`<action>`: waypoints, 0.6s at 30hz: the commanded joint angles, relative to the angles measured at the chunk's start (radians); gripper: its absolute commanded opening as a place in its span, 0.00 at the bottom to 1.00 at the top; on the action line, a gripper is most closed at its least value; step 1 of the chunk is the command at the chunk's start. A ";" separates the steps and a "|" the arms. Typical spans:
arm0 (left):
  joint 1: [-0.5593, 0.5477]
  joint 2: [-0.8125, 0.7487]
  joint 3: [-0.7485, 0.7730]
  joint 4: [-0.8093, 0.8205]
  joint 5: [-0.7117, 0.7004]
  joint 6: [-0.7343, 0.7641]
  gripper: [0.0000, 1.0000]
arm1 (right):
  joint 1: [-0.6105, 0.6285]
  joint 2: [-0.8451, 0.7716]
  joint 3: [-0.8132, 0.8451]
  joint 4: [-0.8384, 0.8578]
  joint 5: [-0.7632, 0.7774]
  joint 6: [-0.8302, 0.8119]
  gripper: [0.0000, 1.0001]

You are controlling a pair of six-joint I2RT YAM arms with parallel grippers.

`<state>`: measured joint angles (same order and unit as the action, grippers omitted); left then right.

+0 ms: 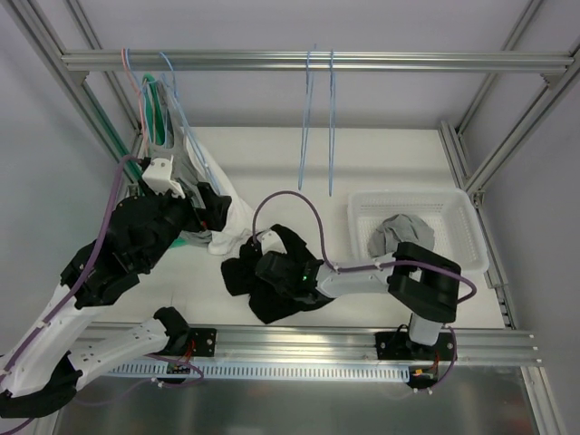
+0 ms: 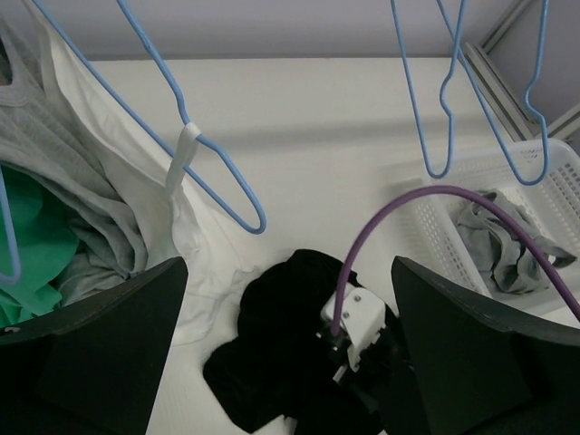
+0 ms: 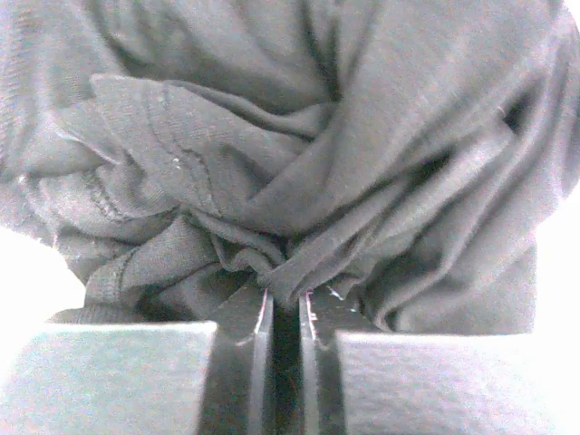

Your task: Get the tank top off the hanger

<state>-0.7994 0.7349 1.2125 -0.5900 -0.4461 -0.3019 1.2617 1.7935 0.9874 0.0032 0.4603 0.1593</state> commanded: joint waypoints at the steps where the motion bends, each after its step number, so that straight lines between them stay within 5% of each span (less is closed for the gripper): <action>1: -0.007 -0.018 -0.001 -0.001 0.000 0.000 0.99 | 0.050 -0.104 -0.105 -0.086 0.165 0.014 0.00; 12: -0.009 -0.074 -0.004 -0.005 -0.014 0.006 0.99 | 0.099 -0.903 -0.155 -0.204 0.234 -0.150 0.00; 18: -0.009 -0.071 0.001 -0.005 -0.026 0.001 0.99 | 0.088 -1.054 -0.011 -0.414 0.317 -0.247 0.00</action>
<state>-0.7994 0.6605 1.2121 -0.5926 -0.4549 -0.3019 1.3556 0.7670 0.8974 -0.2909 0.6750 -0.0116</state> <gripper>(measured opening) 0.986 0.073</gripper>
